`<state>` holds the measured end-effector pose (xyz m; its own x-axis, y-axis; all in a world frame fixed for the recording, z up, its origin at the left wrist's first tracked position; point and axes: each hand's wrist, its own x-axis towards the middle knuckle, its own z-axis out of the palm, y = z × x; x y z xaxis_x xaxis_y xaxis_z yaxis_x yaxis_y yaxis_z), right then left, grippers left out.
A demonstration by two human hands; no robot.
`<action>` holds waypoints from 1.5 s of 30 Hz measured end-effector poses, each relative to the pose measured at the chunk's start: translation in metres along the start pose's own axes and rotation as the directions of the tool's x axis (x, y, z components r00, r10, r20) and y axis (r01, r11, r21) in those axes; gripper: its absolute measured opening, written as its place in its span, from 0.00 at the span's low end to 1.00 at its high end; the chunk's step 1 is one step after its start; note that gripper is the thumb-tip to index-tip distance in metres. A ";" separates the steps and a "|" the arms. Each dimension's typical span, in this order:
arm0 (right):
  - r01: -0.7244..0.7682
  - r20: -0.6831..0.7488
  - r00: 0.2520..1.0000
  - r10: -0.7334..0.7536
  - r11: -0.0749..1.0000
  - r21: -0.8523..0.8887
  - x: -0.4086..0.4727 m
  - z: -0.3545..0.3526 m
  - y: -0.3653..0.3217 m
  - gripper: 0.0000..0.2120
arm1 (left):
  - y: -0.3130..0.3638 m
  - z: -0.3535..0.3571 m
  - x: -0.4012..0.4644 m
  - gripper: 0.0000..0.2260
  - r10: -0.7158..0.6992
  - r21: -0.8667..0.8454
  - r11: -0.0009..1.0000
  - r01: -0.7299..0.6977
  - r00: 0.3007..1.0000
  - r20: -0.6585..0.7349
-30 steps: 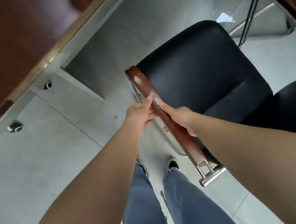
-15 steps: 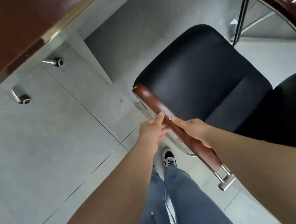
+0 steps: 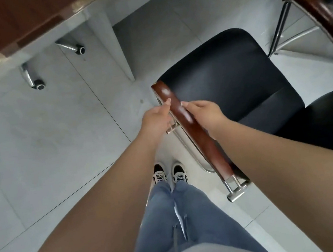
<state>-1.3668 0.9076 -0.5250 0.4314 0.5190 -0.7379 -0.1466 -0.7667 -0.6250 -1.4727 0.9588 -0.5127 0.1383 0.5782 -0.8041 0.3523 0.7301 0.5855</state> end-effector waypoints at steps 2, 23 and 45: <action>0.063 0.015 0.998 -0.064 0.998 0.028 -0.011 0.005 -0.018 0.07 | 0.012 -0.010 -0.019 0.10 0.070 -0.061 0.995 -0.073 0.997 -0.040; 0.315 -0.048 0.944 -0.326 0.850 0.422 -0.266 0.016 0.051 0.05 | -0.078 -0.058 -0.227 0.06 0.433 -0.227 0.871 -0.435 0.899 -0.060; 0.365 -0.402 0.908 -0.117 0.691 0.624 -0.348 -0.203 0.229 0.06 | -0.185 0.158 -0.362 0.10 0.376 -0.009 0.919 -0.393 0.871 0.316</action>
<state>-1.3697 0.4752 -0.3597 0.7665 0.4090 -0.4951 -0.4995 -0.1049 -0.8600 -1.4415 0.5569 -0.3462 0.5455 0.6627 -0.5131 0.2610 0.4475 0.8554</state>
